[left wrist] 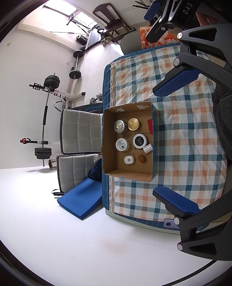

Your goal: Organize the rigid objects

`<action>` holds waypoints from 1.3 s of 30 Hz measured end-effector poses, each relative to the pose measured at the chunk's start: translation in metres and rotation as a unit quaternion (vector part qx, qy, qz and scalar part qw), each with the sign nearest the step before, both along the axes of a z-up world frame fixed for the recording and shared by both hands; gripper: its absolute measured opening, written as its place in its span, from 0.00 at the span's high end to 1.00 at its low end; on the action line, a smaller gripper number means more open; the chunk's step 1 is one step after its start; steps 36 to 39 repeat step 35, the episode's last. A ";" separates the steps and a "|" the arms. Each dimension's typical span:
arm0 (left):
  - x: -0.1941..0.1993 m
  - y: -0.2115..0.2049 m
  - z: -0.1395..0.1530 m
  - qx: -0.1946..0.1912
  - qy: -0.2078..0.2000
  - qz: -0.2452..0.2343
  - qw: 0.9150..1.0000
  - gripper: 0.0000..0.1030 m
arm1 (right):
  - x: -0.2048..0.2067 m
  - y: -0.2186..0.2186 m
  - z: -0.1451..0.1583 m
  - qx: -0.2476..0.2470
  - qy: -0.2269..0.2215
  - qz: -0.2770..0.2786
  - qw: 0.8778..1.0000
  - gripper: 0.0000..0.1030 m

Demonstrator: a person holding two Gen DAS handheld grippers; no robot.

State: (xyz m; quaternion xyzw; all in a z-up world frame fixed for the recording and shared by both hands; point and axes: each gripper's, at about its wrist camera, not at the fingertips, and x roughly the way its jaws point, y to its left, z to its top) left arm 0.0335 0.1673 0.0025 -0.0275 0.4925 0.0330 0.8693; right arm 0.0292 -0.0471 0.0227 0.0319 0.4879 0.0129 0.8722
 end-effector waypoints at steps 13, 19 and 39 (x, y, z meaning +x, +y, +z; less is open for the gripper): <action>0.001 -0.003 0.003 -0.002 -0.002 -0.003 1.000 0.00 | 0.000 -0.001 0.001 0.000 -0.002 -0.003 1.000 0.00; 0.002 -0.004 0.003 0.000 -0.002 -0.003 1.000 0.00 | 0.000 -0.002 0.001 0.000 -0.003 -0.002 1.000 0.00; 0.008 -0.004 0.006 0.000 -0.006 -0.002 1.000 0.00 | 0.001 -0.002 0.001 0.000 -0.004 -0.010 1.000 0.00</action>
